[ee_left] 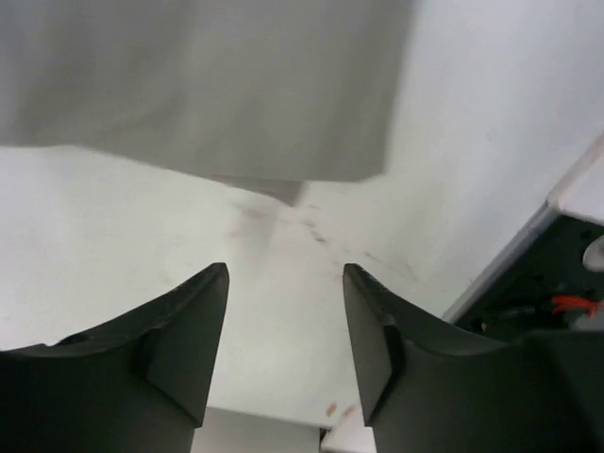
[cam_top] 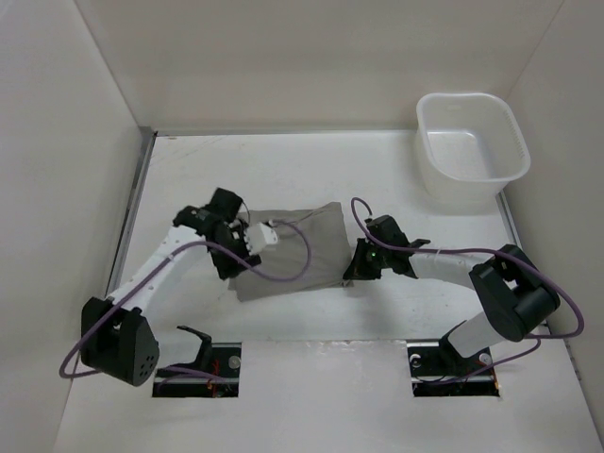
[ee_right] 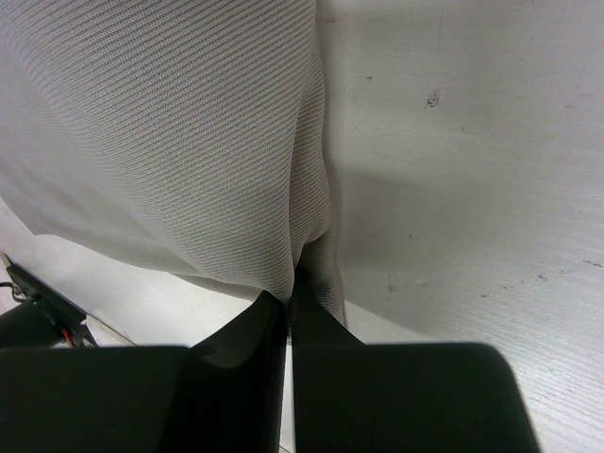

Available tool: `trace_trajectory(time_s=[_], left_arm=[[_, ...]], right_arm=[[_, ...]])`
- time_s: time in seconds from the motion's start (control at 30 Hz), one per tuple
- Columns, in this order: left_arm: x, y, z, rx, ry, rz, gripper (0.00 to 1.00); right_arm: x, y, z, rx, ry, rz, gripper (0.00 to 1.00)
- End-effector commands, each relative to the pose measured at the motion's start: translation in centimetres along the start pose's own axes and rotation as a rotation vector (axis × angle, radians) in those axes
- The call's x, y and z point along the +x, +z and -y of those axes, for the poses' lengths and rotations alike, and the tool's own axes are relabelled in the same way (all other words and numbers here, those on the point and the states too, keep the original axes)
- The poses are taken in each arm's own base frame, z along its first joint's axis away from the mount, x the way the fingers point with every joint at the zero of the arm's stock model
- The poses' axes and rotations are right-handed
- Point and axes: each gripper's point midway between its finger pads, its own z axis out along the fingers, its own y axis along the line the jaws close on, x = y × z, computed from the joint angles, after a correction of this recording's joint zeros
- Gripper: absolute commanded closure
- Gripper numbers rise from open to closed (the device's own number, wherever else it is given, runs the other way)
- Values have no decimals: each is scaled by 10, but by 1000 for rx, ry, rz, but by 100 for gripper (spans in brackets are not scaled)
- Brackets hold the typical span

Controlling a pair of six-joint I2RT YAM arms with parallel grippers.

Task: Fold and stack the trousers
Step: Fold the trousers

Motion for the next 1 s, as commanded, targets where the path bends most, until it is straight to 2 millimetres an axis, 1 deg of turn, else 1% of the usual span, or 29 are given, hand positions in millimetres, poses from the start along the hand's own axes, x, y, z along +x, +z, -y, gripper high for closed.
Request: trace_trajectory(time_s=[0.0, 0.07, 0.13, 0.17, 0.2, 0.27, 0.33, 0.4, 0.43, 0.5, 0.53, 0.6, 0.67, 0.7, 0.73, 0.77, 0.8, 0.9, 0.97], left_arm=[[-43, -46, -42, -36, -55, 281, 45], [-49, -51, -78, -45, -190, 378, 44], [-50, -44, -122, -62, -370, 428, 48], [-49, -38, -142, -66, -447, 436, 50], [-51, -31, -154, -56, -493, 437, 50], [-54, -17, -169, -27, -539, 429, 51], [-58, -2, -175, 4, -551, 417, 50], [-63, 14, -175, 35, -558, 392, 50], [-62, 23, -176, 42, -564, 369, 50], [-52, 38, -183, 15, -579, 317, 51], [-47, 42, -186, -2, -590, 301, 52], [-42, 44, -191, -19, -604, 294, 52], [-38, 44, -191, -14, -609, 292, 52], [-38, 45, -189, -7, -608, 295, 56], [-39, 45, -187, 5, -603, 301, 64], [-41, 45, -183, 20, -602, 303, 78], [-42, 45, -181, 32, -606, 307, 85], [-43, 50, -169, 67, -597, 291, 92], [-40, 53, -165, 69, -593, 278, 97]], right_arm=[[2, -2, 8, 28, -3, -10, 96], [0, 0, 6, 24, -4, -7, 96], [-2, 1, 5, 24, -6, -7, 96], [-2, 2, 4, 24, -10, -7, 96], [-3, 3, 3, 23, -12, -6, 96], [-4, 3, 3, 25, -14, -9, 96], [-5, 3, 2, 24, -14, -7, 96], [-5, 2, 2, 23, -16, -2, 96], [-5, 1, 2, 25, -14, 0, 96], [-4, 0, 4, 28, -11, 1, 96], [-5, 0, 5, 29, -9, 5, 96], [-4, -1, 6, 30, -5, 7, 96], [-3, -1, 7, 32, -4, 5, 96], [-3, -1, 8, 34, -4, 5, 96], [-2, -1, 9, 36, -3, 2, 96], [-1, 0, 10, 41, -2, 0, 96], [-1, 0, 11, 44, -1, -1, 96], [-1, 0, 12, 46, 0, -1, 96], [-2, -1, 11, 43, -2, 3, 96]])
